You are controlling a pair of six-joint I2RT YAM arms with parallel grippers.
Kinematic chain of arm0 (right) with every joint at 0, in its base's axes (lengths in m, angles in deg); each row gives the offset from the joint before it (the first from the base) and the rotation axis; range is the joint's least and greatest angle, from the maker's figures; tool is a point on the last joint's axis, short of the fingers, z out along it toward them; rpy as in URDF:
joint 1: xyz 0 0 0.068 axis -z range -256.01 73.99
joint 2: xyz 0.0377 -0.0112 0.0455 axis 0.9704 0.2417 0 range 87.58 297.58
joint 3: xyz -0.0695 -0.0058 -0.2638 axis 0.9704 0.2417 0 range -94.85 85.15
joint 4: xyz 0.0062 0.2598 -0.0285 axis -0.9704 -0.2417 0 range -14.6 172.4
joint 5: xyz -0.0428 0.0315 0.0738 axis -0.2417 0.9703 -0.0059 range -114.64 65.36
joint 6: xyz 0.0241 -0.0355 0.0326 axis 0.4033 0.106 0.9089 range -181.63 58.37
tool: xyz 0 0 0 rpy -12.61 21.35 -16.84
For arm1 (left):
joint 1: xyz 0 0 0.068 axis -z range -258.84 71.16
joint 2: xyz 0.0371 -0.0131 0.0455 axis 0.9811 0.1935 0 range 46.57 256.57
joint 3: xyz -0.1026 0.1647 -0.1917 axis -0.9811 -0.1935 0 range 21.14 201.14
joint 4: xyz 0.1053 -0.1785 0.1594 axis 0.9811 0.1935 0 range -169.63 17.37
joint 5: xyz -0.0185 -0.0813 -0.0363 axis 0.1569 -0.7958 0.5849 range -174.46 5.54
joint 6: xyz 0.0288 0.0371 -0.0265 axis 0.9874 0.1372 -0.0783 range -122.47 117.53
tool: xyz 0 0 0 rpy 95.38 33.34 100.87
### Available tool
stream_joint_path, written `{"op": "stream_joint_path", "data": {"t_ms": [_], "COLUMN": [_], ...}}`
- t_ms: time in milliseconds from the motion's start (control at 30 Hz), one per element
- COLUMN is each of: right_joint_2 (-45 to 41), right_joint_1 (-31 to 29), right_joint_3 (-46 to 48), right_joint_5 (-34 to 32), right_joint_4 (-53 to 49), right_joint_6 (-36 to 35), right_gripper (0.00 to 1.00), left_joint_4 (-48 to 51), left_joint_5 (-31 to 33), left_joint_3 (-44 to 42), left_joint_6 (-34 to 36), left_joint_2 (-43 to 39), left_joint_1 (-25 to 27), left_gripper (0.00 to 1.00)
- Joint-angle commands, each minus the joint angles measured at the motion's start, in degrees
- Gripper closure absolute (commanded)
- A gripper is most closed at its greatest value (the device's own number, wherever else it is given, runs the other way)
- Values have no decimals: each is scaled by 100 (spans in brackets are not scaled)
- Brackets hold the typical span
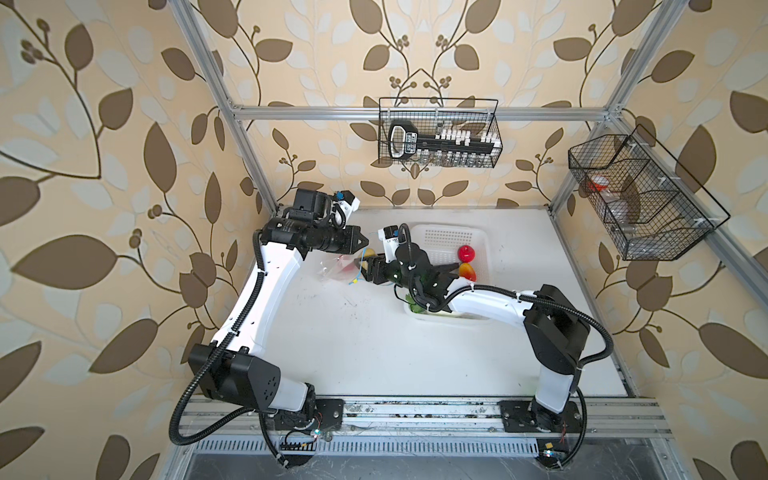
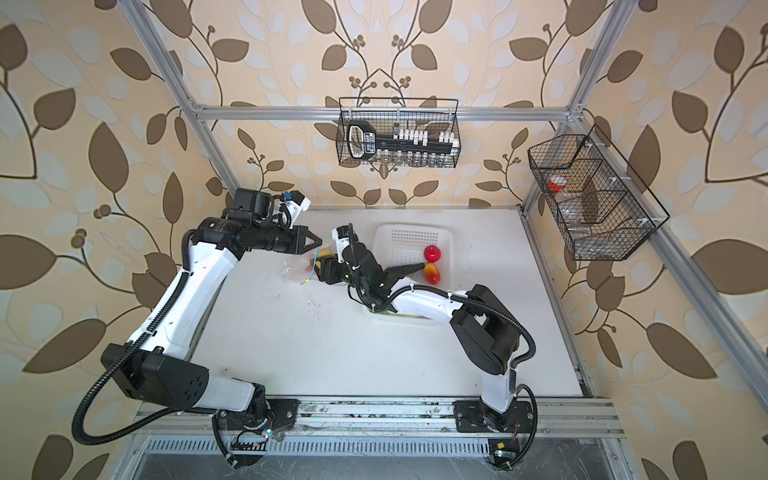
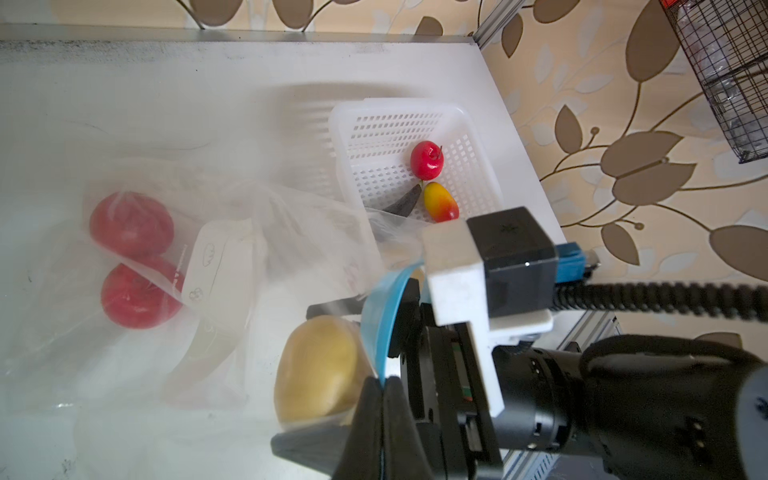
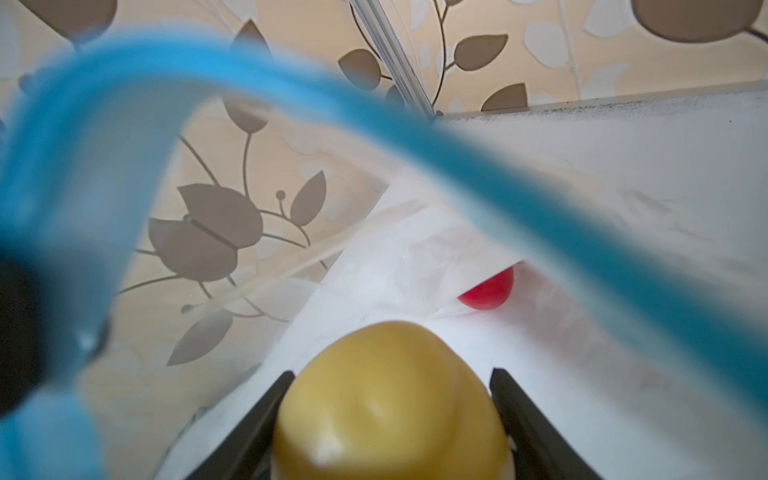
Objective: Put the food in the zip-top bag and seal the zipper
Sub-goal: 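Carry the yellow potato with the right gripper over the bag opening, then open the right gripper to drop the yellow potato into the bag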
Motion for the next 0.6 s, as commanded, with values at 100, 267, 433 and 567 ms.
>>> {"op": "stream_joint_path", "data": {"t_ms": [100, 267, 433, 567], "right_joint_2": [361, 413, 282, 118], "right_joint_1": [94, 150, 151, 139], "right_joint_3": [-498, -591, -554, -393], "right_joint_5": [519, 575, 450, 426], "right_joint_4": [-555, -620, -712, -593], "right_joint_6": [132, 186, 110, 64], "right_gripper": [44, 36, 25, 17], "left_joint_4": [-100, -93, -145, -171], "left_joint_5": [-78, -38, -21, -21], "left_joint_3": [89, 55, -36, -96], "left_joint_6": [-46, -45, -37, -45], "left_joint_2": [-30, -4, -39, -57], "left_joint_1": [76, 70, 76, 74], "left_gripper": [100, 100, 100, 100]}}
